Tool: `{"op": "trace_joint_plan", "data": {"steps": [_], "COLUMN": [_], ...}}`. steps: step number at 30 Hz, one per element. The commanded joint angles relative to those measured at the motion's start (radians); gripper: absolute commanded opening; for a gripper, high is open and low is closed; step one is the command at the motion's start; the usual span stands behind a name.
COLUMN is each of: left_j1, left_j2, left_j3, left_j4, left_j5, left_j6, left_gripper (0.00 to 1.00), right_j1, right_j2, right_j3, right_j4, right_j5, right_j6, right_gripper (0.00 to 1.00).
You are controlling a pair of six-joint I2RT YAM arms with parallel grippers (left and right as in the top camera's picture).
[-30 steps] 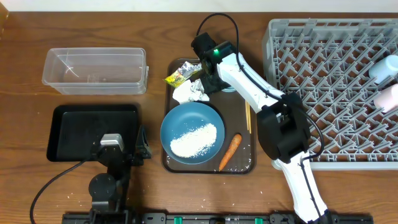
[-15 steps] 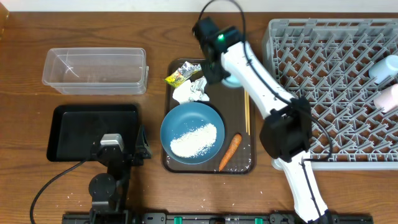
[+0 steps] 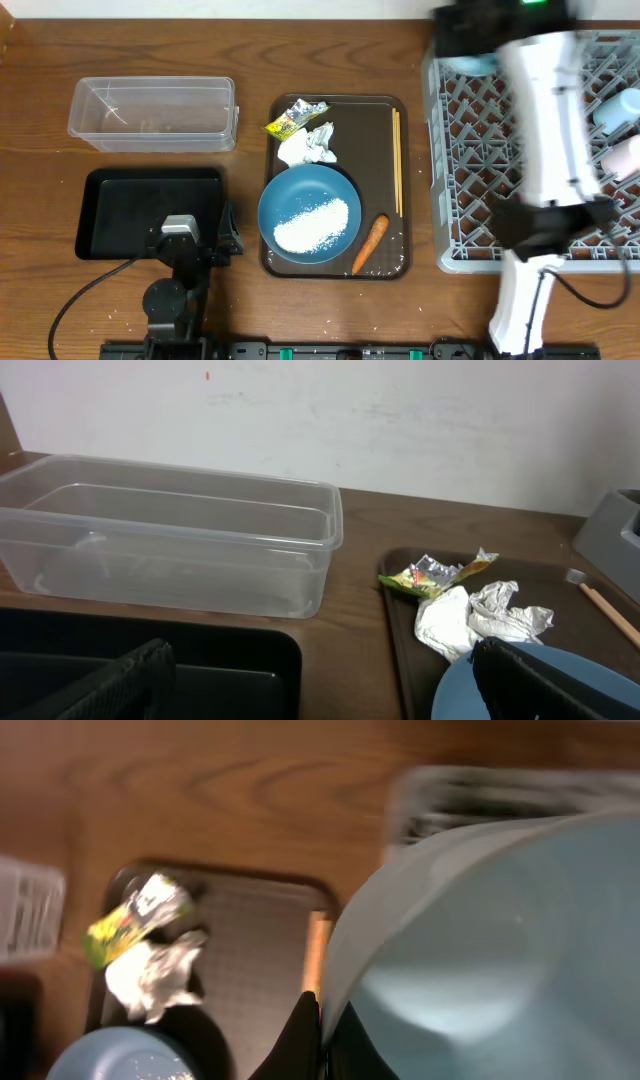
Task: Sort waste into correct bins and load items into the dishwasher rack
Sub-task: 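Carry the light-blue bowl into the dish rack and release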
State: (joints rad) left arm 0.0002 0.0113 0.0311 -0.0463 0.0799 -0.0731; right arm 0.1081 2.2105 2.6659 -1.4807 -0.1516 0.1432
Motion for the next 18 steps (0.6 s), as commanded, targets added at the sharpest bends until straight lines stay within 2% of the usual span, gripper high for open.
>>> {"op": "trace_joint_plan", "data": {"steps": [1, 5, 9, 18], "left_j1": [0.005, 0.005, 0.005, 0.005], "left_j2": [-0.005, -0.005, -0.005, -0.005], "left_j3": [-0.027, -0.027, -0.027, -0.027], "left_j4": [-0.016, -0.016, -0.016, -0.016], "left_j5": [0.014, 0.014, 0.014, 0.014], "left_j6": [0.013, 0.013, 0.013, 0.013], "left_gripper": [0.97, 0.97, 0.97, 0.97], "right_j1": [-0.171, -0.337, -0.452, -0.600], "right_j2": [0.019, 0.039, 0.055, 0.069], "right_j3": [-0.023, -0.107, -0.220, -0.514], "right_j4": [-0.018, -0.007, 0.050, 0.357], "right_j5": [-0.284, -0.594, -0.808, -1.215], "right_j6": [-0.040, -0.160, -0.254, -0.256], "right_gripper": [0.01, 0.01, 0.01, 0.01]}}
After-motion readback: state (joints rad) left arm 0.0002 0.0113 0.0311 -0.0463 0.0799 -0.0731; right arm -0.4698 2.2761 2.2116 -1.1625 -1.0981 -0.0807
